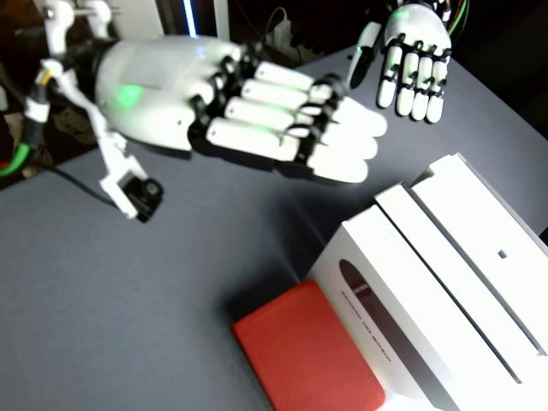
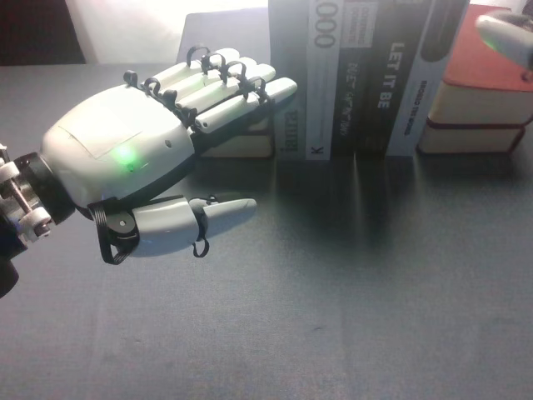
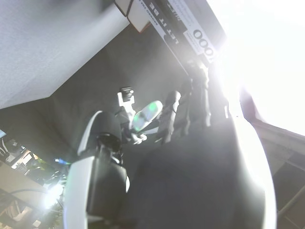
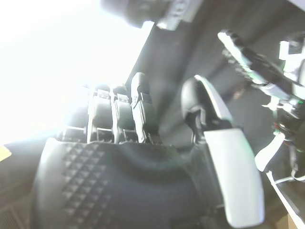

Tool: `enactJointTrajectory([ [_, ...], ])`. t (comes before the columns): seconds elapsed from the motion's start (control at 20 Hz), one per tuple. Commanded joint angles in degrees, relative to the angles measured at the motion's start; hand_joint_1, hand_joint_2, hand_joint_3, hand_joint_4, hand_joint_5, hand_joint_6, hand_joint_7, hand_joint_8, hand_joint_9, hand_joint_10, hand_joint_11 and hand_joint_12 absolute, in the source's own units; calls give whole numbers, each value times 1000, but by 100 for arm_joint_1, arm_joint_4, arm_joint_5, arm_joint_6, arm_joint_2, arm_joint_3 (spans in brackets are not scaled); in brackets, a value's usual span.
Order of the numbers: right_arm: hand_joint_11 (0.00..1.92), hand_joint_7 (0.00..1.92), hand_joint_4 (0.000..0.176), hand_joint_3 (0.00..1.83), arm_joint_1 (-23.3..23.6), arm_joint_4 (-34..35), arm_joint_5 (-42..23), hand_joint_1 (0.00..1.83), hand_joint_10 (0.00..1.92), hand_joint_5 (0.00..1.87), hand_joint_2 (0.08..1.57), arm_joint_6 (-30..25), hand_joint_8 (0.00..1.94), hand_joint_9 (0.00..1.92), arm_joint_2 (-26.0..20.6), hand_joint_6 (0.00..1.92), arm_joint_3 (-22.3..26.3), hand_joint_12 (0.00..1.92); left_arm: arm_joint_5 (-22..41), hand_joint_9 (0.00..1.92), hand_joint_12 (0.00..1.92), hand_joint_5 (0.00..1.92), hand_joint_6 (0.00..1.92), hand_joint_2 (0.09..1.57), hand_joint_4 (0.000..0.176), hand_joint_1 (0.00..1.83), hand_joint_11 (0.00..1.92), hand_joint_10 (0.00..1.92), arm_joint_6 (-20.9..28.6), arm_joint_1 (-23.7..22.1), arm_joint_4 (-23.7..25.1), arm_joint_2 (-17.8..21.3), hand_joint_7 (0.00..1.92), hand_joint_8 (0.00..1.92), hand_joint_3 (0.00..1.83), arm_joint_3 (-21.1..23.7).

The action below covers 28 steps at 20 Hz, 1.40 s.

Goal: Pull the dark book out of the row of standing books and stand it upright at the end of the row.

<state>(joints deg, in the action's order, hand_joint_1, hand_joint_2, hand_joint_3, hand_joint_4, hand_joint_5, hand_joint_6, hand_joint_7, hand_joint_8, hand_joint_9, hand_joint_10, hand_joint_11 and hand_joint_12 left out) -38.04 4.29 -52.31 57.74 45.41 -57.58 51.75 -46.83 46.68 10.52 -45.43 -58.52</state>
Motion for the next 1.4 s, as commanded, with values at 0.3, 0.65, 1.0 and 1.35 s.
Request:
enactJointTrajectory([
  [0.3, 0, 0, 0, 15, 536, 545, 87, 219, 0, 225, 1421, 495, 0, 0, 441, 228, -438, 0, 737, 0, 0, 3, 0, 1403, 31, 236, 0, 0, -10, -50, -59, -18, 0, 0, 6, 15],
  [0.65, 0, 0, 0, 0, 655, 687, 392, 0, 0, 146, 1361, 772, 0, 0, 560, 536, -528, 0, 739, 0, 0, 46, 12, 1424, 15, 277, 0, 0, -9, -50, -60, -45, 0, 0, 6, 6],
  [1.0, 0, 0, 0, 8, 652, 660, 582, 7, 0, 180, 1374, 782, 0, 0, 636, 693, -544, 0, 763, 0, 0, 57, 12, 1416, 14, 259, 0, 0, -7, -23, -87, -48, 0, 0, 0, 6],
  [1.35, 0, 0, 0, 0, 637, 384, 574, 77, 0, 263, 1377, 782, 0, 0, 557, 790, -299, 0, 810, 0, 0, 44, 7, 1424, 27, 214, 0, 0, -7, 67, -160, -32, 0, 0, 2, 6],
])
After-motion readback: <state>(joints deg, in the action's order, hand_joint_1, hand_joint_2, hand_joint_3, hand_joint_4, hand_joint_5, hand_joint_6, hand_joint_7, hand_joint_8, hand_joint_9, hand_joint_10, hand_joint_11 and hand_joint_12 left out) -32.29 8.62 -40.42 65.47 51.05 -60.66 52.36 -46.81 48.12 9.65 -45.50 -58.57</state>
